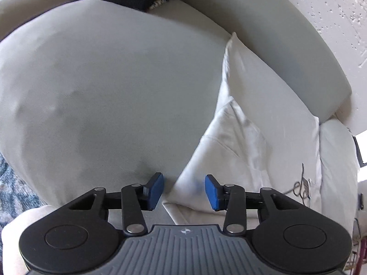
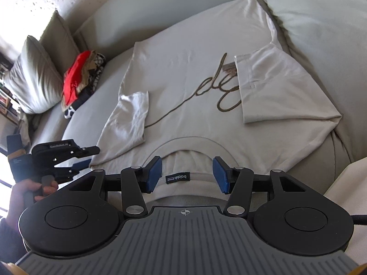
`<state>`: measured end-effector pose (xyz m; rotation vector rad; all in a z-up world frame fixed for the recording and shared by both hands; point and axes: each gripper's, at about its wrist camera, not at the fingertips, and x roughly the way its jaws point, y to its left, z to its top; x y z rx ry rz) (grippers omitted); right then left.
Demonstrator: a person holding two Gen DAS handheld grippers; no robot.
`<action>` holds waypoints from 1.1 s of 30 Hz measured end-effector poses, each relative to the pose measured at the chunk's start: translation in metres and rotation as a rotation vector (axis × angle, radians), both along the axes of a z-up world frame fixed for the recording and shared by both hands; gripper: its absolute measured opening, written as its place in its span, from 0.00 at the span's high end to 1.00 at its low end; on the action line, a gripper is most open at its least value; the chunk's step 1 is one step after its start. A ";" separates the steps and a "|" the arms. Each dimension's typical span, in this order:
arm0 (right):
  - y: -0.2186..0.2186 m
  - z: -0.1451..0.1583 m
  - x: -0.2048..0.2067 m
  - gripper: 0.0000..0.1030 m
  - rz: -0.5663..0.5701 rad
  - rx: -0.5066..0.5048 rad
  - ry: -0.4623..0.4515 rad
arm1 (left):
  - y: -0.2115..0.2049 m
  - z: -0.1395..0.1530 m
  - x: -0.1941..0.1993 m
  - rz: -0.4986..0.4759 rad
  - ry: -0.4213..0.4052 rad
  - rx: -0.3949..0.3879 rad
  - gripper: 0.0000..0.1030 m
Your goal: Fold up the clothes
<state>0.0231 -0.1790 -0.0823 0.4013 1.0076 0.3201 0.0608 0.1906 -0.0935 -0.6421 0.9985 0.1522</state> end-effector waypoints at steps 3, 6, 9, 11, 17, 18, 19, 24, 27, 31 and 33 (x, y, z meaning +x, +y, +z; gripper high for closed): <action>0.002 0.000 0.000 0.46 0.005 -0.004 0.002 | 0.001 -0.002 0.001 0.000 -0.003 -0.013 0.62; 0.003 0.001 -0.001 0.46 0.014 -0.007 0.000 | -0.001 -0.002 0.000 -0.009 -0.007 0.000 0.63; 0.001 0.001 -0.002 0.46 0.008 -0.006 0.002 | -0.008 0.002 -0.002 -0.040 0.006 0.052 0.83; 0.000 0.001 -0.002 0.46 0.006 -0.003 0.003 | -0.011 0.004 -0.006 -0.049 0.004 0.084 0.99; -0.002 -0.001 0.001 0.46 0.003 -0.010 0.008 | -0.018 0.013 -0.017 -0.016 0.028 0.240 0.99; -0.003 -0.001 0.001 0.46 0.002 -0.009 0.010 | -0.018 0.010 -0.015 -0.024 0.044 0.248 0.98; -0.004 -0.001 0.002 0.46 0.003 -0.008 0.010 | -0.018 0.008 -0.013 -0.025 0.054 0.259 0.93; -0.013 0.008 0.001 0.46 -0.034 0.020 -0.033 | -0.030 0.026 -0.026 0.026 0.055 0.493 0.81; -0.019 0.015 0.005 0.55 -0.097 -0.003 -0.098 | -0.046 0.044 -0.029 -0.012 -0.092 0.521 0.82; -0.027 0.014 0.015 0.68 -0.136 0.006 -0.106 | -0.074 0.031 0.006 -0.147 -0.176 0.393 0.81; -0.030 0.012 0.019 0.68 -0.138 0.011 -0.093 | -0.083 0.013 0.030 -0.174 -0.161 0.400 0.82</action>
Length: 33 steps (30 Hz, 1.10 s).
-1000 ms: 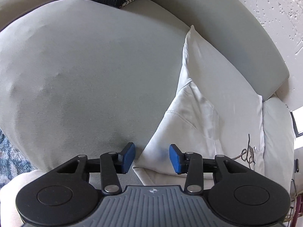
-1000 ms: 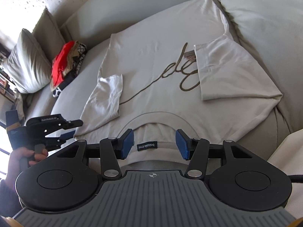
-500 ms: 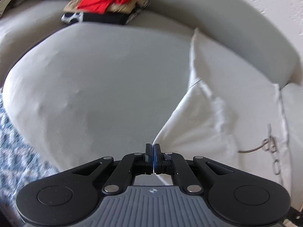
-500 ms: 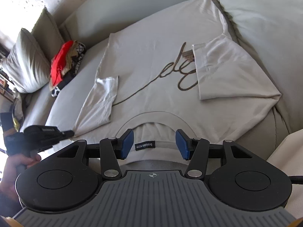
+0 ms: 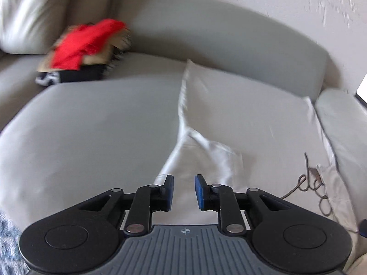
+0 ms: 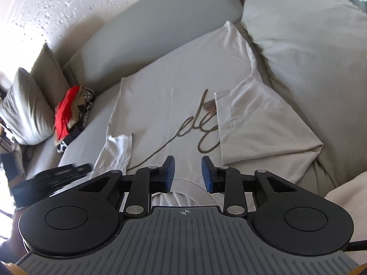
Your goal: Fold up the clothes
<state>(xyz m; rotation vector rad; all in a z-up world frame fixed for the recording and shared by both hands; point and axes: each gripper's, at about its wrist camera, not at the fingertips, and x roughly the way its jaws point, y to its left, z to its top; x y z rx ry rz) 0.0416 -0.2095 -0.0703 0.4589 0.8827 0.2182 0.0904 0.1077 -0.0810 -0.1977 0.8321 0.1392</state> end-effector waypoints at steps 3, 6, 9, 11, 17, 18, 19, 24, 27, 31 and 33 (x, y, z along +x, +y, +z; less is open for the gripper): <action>-0.003 -0.003 0.001 0.68 0.001 -0.020 0.007 | -0.006 -0.023 0.024 -0.038 0.025 0.075 0.81; -0.006 -0.008 0.003 0.68 -0.006 -0.034 0.024 | -0.007 -0.025 0.022 -0.053 0.118 0.142 0.76; -0.009 -0.009 0.005 0.68 -0.019 -0.043 0.043 | -0.003 -0.014 0.004 -0.040 0.185 0.165 0.76; -0.011 -0.007 0.006 0.68 -0.020 -0.047 0.033 | -0.010 -0.006 -0.018 -0.079 0.201 0.195 0.76; -0.026 -0.016 0.028 0.78 -0.107 -0.159 -0.023 | -0.027 0.006 -0.041 -0.155 0.038 0.176 0.68; -0.026 -0.021 0.035 0.81 -0.106 -0.201 -0.014 | -0.030 0.005 -0.039 -0.166 0.009 0.174 0.69; -0.027 -0.027 0.041 0.81 -0.091 -0.222 -0.002 | -0.035 0.003 -0.037 -0.180 -0.006 0.171 0.69; -0.019 -0.045 0.037 0.81 0.039 -0.302 0.086 | -0.061 -0.019 -0.042 -0.233 0.065 0.179 0.69; -0.018 -0.037 0.023 0.80 0.089 -0.312 0.128 | -0.064 -0.007 -0.054 -0.271 0.069 0.180 0.69; -0.029 -0.008 0.024 0.79 0.017 -0.228 0.017 | -0.062 0.013 -0.065 -0.298 0.067 0.153 0.67; -0.028 0.001 0.036 0.76 -0.022 -0.222 -0.044 | -0.053 0.028 -0.054 -0.243 0.021 0.113 0.64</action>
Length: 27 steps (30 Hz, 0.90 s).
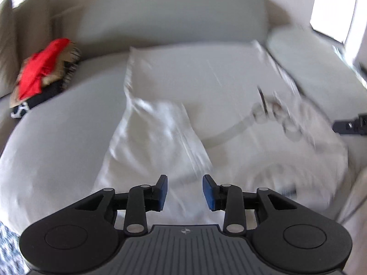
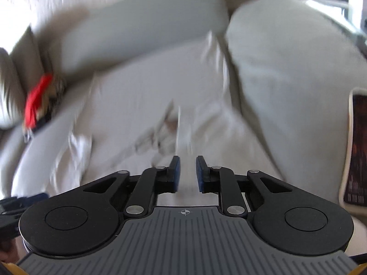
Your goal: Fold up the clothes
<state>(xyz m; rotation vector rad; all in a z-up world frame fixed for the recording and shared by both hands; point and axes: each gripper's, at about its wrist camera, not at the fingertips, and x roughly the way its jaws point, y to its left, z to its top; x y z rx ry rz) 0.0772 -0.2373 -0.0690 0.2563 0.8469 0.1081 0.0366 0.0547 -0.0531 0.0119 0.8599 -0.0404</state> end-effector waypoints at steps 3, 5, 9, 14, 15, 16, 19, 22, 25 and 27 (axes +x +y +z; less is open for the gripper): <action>0.006 -0.004 0.025 0.74 -0.024 -0.026 0.003 | 0.014 0.007 0.033 0.076 -0.014 -0.092 0.65; 0.006 -0.010 0.037 0.74 -0.041 -0.016 0.012 | 0.034 -0.004 0.064 0.134 0.004 -0.150 0.72; 0.004 -0.017 0.053 0.74 -0.061 0.019 0.026 | 0.050 -0.030 0.117 0.221 0.003 -0.147 0.74; 0.003 -0.028 0.059 0.74 -0.064 0.037 0.046 | 0.049 -0.061 0.154 0.234 0.029 -0.110 0.75; 0.002 -0.030 0.060 0.74 -0.063 0.039 0.050 | 0.049 -0.062 0.155 0.232 0.015 -0.109 0.75; 0.002 -0.031 0.059 0.74 -0.065 0.037 0.050 | 0.049 -0.062 0.155 0.234 0.001 -0.119 0.75; -0.001 -0.034 0.060 0.74 -0.078 0.041 0.047 | 0.058 -0.055 0.149 0.260 -0.041 -0.194 0.75; -0.004 -0.034 0.060 0.74 -0.089 0.054 0.042 | 0.072 -0.041 0.129 0.321 -0.120 -0.292 0.74; -0.006 -0.036 0.064 0.74 -0.100 0.059 0.055 | 0.079 -0.038 0.124 0.340 -0.100 -0.314 0.74; -0.006 -0.038 0.064 0.72 -0.102 0.067 0.062 | 0.076 -0.043 0.128 0.317 -0.056 -0.295 0.76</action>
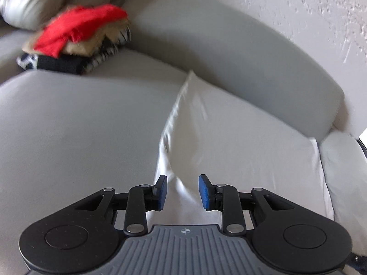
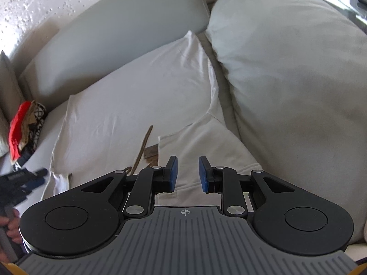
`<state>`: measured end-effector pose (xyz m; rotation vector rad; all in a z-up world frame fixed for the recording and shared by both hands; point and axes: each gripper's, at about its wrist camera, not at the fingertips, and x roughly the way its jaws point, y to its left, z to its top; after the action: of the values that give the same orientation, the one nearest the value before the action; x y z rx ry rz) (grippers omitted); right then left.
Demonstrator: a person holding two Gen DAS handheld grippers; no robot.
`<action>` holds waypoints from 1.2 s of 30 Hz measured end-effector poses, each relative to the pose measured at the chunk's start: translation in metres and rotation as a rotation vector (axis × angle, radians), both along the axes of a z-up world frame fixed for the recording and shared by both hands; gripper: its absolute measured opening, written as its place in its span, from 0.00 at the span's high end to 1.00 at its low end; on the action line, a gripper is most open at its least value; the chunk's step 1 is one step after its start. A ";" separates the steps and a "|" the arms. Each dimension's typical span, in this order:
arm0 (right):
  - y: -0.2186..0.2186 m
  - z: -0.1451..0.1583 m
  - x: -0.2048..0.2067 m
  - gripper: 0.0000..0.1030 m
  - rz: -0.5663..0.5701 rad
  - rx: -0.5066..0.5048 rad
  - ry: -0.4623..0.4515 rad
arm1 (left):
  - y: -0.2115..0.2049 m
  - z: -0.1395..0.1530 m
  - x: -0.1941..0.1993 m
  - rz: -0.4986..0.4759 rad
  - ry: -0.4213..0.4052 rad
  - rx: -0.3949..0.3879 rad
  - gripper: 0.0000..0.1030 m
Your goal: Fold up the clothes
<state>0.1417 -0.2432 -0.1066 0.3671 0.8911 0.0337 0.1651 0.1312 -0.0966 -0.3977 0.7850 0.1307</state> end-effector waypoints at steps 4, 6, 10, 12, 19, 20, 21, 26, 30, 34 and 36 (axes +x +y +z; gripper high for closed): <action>0.002 -0.002 0.000 0.68 0.009 0.000 0.008 | -0.009 -0.018 0.013 -0.068 0.068 0.067 0.76; 0.003 -0.003 -0.001 0.68 0.013 -0.002 0.009 | -0.010 -0.022 0.019 -0.075 0.056 0.100 0.76; 0.000 -0.001 -0.003 0.68 -0.003 0.008 -0.007 | -0.008 -0.017 0.022 -0.052 0.053 0.075 0.76; -0.006 0.002 -0.001 0.68 -0.032 0.011 -0.028 | -0.010 -0.008 0.013 -0.048 0.044 0.047 0.75; 0.000 -0.013 0.032 0.84 -0.006 -0.035 -0.005 | -0.057 0.007 -0.023 -0.145 0.085 0.144 0.65; 0.006 -0.016 0.037 0.84 0.018 -0.052 -0.002 | -0.063 0.005 -0.026 -0.164 0.090 0.158 0.65; 0.012 -0.019 0.040 0.84 0.036 -0.083 -0.003 | -0.068 0.004 -0.030 -0.177 0.091 0.178 0.64; 0.024 -0.023 0.042 0.80 0.093 -0.148 0.049 | -0.078 -0.002 -0.044 -0.207 0.102 0.253 0.59; 0.009 0.001 0.009 0.80 0.076 -0.045 0.033 | -0.070 0.005 -0.059 -0.182 0.122 0.254 0.55; 0.011 0.010 -0.025 0.80 0.093 -0.093 0.034 | -0.063 0.011 -0.081 -0.146 0.152 0.220 0.55; 0.011 0.011 -0.039 0.80 0.091 -0.102 0.031 | -0.069 0.009 -0.094 -0.167 0.160 0.237 0.55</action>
<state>0.1030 -0.2321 -0.0956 0.2322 0.9361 0.0659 0.0709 0.0626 -0.0875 -0.0968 0.9452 0.0985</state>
